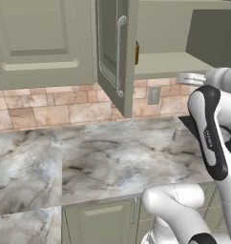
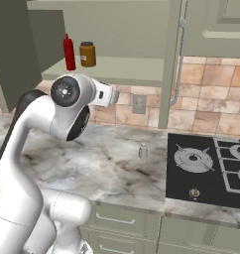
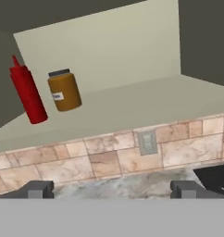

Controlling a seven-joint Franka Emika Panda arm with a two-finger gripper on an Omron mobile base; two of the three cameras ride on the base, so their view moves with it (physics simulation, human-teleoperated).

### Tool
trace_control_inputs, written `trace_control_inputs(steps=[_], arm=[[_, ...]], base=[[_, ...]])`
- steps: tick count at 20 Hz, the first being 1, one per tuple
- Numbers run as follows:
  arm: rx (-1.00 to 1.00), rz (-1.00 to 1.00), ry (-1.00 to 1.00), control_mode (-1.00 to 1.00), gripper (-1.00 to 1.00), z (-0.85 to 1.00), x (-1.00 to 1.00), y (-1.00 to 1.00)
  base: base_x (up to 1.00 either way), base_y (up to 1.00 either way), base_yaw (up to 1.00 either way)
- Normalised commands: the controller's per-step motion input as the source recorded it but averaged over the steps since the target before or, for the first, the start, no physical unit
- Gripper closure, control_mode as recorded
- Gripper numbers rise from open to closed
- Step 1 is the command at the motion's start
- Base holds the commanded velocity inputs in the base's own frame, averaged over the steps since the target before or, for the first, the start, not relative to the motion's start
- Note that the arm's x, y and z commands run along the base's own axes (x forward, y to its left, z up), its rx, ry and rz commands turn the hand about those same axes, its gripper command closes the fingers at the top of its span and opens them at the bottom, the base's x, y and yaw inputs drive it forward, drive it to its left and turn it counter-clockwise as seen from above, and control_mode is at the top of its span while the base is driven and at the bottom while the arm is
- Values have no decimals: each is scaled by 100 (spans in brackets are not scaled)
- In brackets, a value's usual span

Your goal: Collect the turmeric, ketchup, and shaker from the cabinet and place them next to the stove.

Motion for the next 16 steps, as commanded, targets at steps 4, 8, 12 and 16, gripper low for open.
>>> trace_control_inputs(steps=[4,8,12,16], arm=[[0,0,-1,-100,-100,32,0,24],[0,0,0,-100,-100,4,0,0],[-1,0,1,-100,-100,0,2,3],[0,0,0,-100,-100,1,12,6]], base=[[0,0,0],[0,0,0],[0,0,0],[0,0,0]])
